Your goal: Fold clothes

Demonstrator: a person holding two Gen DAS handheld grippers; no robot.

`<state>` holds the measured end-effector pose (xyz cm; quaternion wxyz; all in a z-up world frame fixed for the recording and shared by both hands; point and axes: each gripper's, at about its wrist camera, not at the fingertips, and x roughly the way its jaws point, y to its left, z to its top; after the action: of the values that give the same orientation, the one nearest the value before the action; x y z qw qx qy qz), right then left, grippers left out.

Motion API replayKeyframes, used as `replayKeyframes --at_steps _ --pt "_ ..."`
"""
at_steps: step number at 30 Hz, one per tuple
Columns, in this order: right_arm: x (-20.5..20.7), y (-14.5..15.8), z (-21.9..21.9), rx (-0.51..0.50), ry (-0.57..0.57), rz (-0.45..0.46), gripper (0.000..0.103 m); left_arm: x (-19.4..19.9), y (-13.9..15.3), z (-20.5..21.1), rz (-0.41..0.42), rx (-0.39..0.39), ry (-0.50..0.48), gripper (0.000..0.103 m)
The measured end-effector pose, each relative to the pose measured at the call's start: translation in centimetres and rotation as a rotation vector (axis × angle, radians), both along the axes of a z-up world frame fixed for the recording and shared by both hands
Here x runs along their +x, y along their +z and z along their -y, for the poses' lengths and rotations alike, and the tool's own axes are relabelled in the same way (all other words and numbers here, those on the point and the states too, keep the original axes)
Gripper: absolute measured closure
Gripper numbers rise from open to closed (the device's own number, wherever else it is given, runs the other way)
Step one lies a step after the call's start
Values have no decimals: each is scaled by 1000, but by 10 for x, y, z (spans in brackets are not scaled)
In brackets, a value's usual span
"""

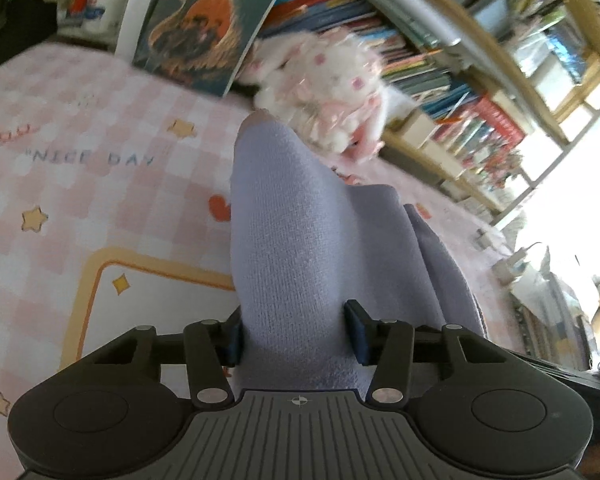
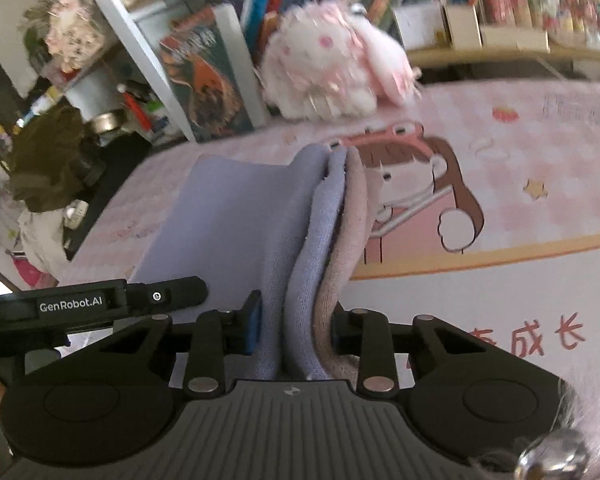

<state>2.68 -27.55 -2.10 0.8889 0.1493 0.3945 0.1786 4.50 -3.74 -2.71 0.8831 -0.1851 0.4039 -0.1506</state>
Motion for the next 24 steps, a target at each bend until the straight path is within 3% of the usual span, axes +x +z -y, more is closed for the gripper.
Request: replayKeyframes --at_steps 10,24 --pt "-23 23 0 -25 -11 92 74 -12 16 3 83 -3 -36 55" --pt "-33 28 -7 -35 -61 96 74 -11 18 -6 97 -6 -91 55"
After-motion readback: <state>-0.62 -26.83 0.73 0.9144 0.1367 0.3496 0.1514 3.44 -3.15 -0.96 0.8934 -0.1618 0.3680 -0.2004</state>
